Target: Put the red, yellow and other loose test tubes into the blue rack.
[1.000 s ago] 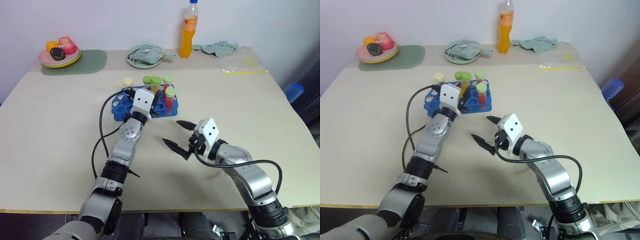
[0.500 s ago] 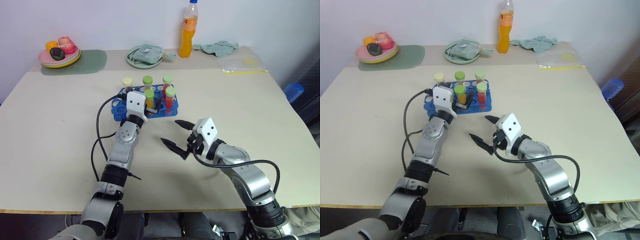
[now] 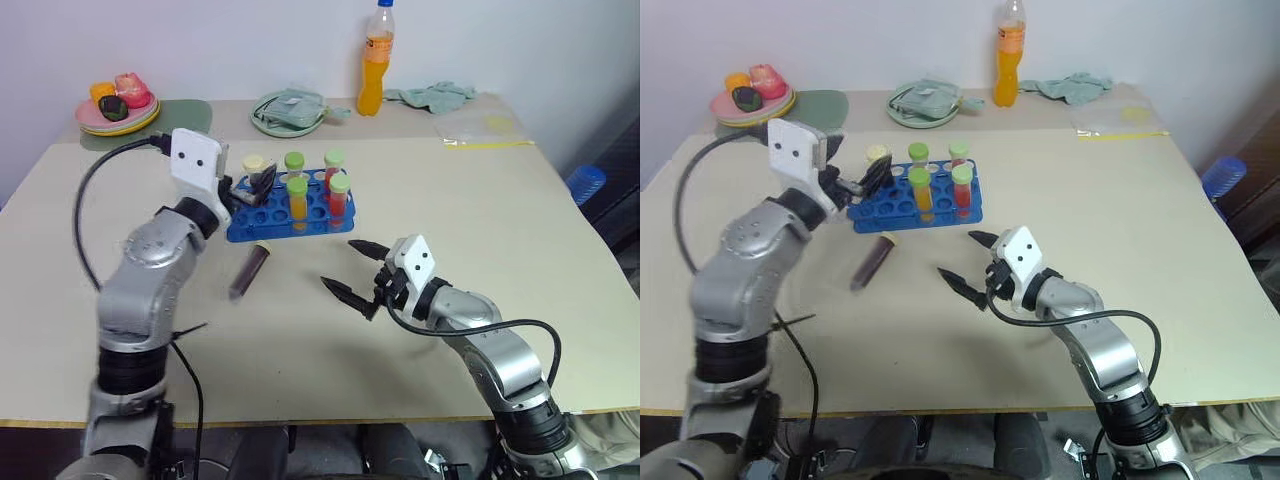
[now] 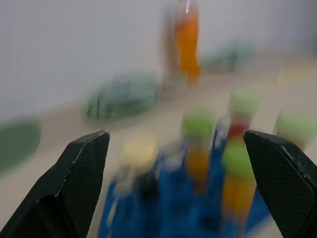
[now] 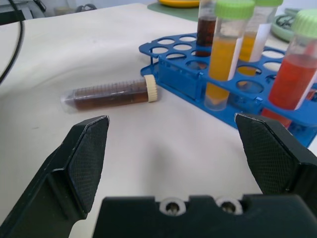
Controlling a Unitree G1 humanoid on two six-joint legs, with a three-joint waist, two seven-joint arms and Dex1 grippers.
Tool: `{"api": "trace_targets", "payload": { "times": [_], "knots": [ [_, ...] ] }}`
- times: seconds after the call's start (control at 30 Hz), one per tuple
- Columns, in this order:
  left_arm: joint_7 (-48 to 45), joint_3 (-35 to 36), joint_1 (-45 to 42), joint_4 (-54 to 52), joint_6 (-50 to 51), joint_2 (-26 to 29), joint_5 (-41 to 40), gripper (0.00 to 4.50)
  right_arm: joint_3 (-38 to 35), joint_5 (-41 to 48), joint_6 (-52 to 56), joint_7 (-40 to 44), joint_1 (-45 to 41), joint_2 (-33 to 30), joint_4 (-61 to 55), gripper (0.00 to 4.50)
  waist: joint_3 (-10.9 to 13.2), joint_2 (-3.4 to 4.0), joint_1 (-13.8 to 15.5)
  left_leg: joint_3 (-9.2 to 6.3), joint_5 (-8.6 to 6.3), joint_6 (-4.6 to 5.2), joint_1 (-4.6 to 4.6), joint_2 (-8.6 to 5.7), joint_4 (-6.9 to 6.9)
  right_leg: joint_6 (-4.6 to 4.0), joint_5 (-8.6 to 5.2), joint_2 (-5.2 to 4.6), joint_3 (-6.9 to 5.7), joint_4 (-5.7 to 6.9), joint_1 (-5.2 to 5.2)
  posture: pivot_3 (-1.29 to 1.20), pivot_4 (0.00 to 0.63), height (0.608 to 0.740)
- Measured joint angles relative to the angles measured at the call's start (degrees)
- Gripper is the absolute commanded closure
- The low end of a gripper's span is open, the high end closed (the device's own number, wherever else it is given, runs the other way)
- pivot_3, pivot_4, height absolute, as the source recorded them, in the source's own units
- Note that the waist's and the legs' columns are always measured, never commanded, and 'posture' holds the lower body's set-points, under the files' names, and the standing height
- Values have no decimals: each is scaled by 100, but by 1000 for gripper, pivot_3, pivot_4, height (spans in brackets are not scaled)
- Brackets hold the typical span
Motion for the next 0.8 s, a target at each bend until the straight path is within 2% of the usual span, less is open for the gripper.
{"api": "trace_targets", "payload": {
  "times": [0.13, 0.2, 0.3, 0.37, 0.6, 0.7, 0.8],
  "knots": [
    [-196, -288, -612, -92, 2832, 1002, -512, 71, 15, 0, -20, 103, -97, 6, 79, 0, 2, 0, -30, -2, 0, 1, 1, 0, 0, 1, 0, 1, 1, 0, 2, 0, 150, 740],
    [-253, -474, -823, 42, 3339, 1244, -957, 71, 20, 0, -31, 160, -164, 9, 126, 0, 3, -3, -30, -5, 0, 0, 1, 2, 0, 1, 0, 1, -2, -1, 1, 0, 150, 740],
    [-271, -1138, -1156, 371, 3447, 1523, -1500, 71, 50, -1, -67, 225, -207, 35, 204, 0, 3, -1, -24, -3, 0, -2, 1, 2, 0, 0, 0, -1, 2, -3, 1, 0, 150, 740],
    [-80, -1472, -1295, 589, 3447, 1469, -1598, 71, 88, -3, -79, 233, -220, 52, 223, 0, 3, -1, -20, -3, 0, -2, 1, 2, -2, 0, 0, -1, 4, -3, 0, 0, 150, 740],
    [885, -1851, -1426, 1530, 3446, 417, -1798, 71, 121, -3, -59, 344, -140, -137, 131, 0, 3, -2, 30, 0, 0, -3, -3, 1, -2, 0, 0, -3, 6, -7, -4, 0, 150, 740],
    [1191, -1858, -1430, 1757, 3446, 178, -1909, 872, 109, -2, -34, 326, -95, -142, 49, 0, 3, -2, 17, 0, 0, -3, -3, 1, -1, 0, 0, -3, 7, -6, -6, 0, 150, 740],
    [1404, -1869, -1467, 1830, 3446, 182, -1971, 2282, 110, -2, -19, 283, -82, -129, -33, 0, 3, -2, 19, 0, 1, -3, -3, 1, -1, 0, 0, -3, 7, -5, -6, 0, 150, 740]
  ]
}}
